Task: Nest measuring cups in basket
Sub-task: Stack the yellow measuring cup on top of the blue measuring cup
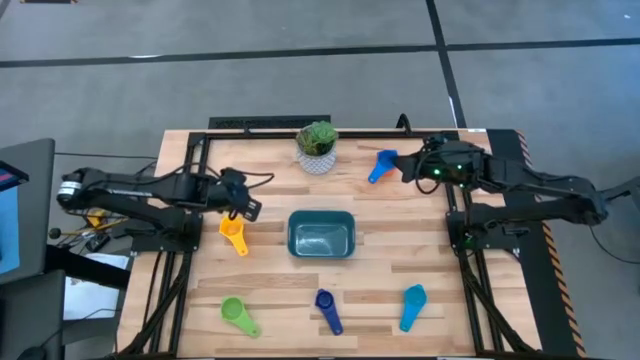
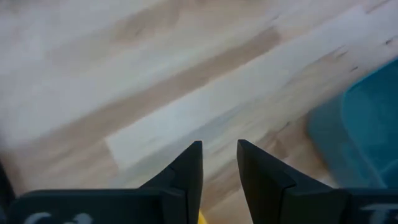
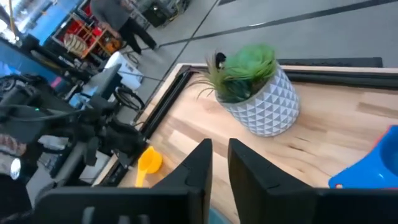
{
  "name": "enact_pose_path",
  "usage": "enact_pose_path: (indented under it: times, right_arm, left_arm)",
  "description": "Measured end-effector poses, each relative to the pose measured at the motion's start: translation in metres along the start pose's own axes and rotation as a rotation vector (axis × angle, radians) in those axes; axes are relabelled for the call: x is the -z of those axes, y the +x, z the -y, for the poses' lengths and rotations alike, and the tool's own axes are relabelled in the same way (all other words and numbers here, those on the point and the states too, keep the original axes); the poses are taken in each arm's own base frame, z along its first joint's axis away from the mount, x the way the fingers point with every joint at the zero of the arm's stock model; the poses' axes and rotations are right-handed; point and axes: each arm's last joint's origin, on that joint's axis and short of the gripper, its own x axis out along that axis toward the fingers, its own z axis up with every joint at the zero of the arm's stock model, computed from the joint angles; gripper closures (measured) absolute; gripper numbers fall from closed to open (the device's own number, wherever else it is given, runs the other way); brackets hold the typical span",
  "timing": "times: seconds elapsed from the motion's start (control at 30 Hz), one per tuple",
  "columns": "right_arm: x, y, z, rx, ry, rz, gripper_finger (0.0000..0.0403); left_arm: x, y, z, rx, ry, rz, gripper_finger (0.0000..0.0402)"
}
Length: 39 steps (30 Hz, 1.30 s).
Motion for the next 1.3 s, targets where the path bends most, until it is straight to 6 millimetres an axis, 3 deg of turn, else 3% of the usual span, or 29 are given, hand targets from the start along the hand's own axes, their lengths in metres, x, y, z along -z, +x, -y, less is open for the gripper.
enact_pose_path:
  times: [0.27,0.53,0.8,1.1,1.3]
  right_arm:
    - [0.01,0.024,-0.008,-0.012,-0.028,-0.043,0.0246]
    - [0.025,0.057,-0.018,-0.039,-0.066,-0.062,0.0158]
    - [0.031,0.078,-0.009,-0.023,-0.013,-0.158,0.0161]
    - [0.019,0.078,-0.007,-0.055,0.0,-0.111,0.0174]
    - [0.017,0.076,-0.006,-0.056,-0.002,-0.104,0.0175]
  left_arm:
    - [0.032,0.012,-0.022,-0.014,-0.154,-0.124,0.0313]
    - [0.045,0.014,-0.037,-0.166,-0.186,-0.258,0.0313]
    - [0.049,0.016,-0.045,-0.226,-0.164,-0.29,0.0297]
    - [0.05,0.042,-0.049,-0.334,-0.055,-0.384,0.0238]
    - [0.054,0.06,-0.048,-0.394,0.07,-0.507,0.0227]
